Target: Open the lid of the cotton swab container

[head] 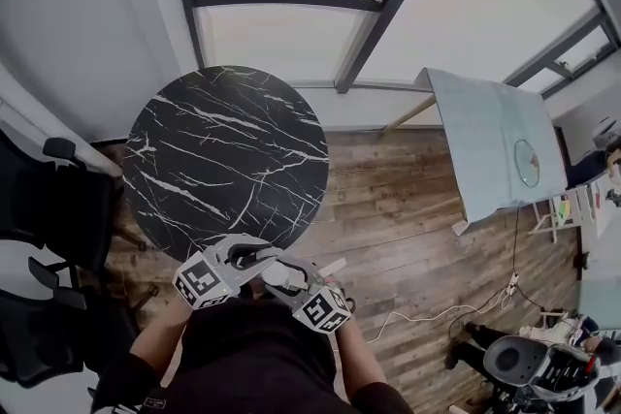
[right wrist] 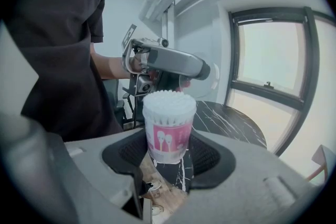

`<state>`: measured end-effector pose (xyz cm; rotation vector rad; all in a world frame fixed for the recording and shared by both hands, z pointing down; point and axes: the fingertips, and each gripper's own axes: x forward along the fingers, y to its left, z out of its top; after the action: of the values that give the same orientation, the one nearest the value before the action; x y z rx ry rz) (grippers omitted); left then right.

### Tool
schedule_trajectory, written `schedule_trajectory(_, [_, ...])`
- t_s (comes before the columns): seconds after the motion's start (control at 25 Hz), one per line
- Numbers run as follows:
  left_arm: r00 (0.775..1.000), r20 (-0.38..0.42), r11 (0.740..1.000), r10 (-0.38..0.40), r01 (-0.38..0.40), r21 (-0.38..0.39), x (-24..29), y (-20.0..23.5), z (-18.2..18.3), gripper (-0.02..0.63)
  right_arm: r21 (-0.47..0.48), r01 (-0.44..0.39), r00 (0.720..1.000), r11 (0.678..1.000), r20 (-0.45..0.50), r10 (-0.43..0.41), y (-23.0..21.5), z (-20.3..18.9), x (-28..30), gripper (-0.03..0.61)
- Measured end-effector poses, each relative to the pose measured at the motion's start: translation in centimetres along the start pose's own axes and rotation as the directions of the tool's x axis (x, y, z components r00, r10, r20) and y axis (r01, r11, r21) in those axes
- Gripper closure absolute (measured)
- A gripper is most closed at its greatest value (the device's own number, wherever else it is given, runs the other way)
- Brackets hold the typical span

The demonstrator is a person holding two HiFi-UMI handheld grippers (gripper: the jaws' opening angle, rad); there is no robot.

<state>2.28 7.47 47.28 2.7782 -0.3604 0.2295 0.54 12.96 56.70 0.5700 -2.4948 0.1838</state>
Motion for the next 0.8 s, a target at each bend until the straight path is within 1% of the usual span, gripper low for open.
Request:
schedule_trajectory(0.12, [1.0, -0.003, 1.0, -0.004, 0.004, -0.001, 0.12, -0.05, -0.01, 0.552, 0.001, -0.001, 1.0, 1.0, 0.0, 0.001, 0.09, -0.06, -0.12, 0.336])
schedule_trajectory(0.24, [1.0, 0.002, 1.0, -0.003, 0.003, -0.009, 0.18, 0.03, 0.07, 0.555, 0.0, -0.003, 1.0, 1.0, 0.003, 0.003, 0.2, -0.03, -0.24, 0.336])
schedule_trajectory(0.48, [1.0, 0.017, 0.999, -0.002, 0.003, -0.053, 0.09, 0.42, 0.02, 0.561, -0.007, -0.011, 1.0, 1.0, 0.015, 0.011, 0.51, 0.16, -0.53, 0.336])
schedule_trajectory(0.8, [1.0, 0.012, 0.995, -0.001, 0.002, -0.099, 0.16, 0.63, -0.43, 0.563, -0.017, -0.022, 1.0, 1.0, 0.015, 0.022, 0.83, -0.02, -0.74, 0.336])
